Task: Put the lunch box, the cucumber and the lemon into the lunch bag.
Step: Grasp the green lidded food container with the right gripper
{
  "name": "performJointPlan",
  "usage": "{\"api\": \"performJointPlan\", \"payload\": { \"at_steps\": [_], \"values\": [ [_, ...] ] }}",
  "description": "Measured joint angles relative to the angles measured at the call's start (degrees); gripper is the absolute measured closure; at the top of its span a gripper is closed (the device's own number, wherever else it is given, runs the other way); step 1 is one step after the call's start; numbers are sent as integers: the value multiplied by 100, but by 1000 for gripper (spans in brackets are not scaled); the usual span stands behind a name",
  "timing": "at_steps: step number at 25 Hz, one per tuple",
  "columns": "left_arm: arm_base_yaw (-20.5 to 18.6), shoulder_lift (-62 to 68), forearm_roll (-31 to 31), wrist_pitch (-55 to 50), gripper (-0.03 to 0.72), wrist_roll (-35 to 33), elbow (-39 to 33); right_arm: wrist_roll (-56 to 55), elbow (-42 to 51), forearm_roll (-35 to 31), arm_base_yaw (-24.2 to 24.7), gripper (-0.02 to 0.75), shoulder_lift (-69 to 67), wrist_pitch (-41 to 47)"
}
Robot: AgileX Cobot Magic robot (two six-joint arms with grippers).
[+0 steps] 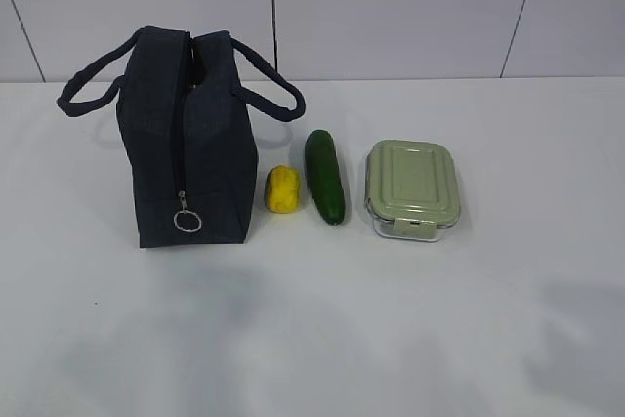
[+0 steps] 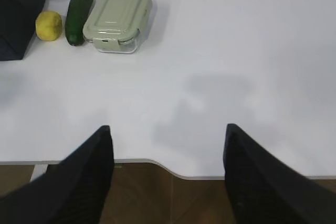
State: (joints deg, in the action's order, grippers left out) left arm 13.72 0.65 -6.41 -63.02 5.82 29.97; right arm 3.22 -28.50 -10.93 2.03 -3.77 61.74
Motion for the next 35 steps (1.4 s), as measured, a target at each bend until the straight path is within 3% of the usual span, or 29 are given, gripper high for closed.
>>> {"api": "performJointPlan", "payload": {
  "at_steps": [10, 24, 35],
  "values": [
    [0, 0, 0, 0, 452, 0, 0, -417, -262, -70, 0, 240, -699, -182],
    [0, 0, -138, 0, 452, 0, 0, -419, -1577, 140, 0, 241, -4495, -703],
    [0, 0, -373, 0, 452, 0, 0, 1060, -3466, -1889, 21, 243, -7081, -655]
  ]
}}
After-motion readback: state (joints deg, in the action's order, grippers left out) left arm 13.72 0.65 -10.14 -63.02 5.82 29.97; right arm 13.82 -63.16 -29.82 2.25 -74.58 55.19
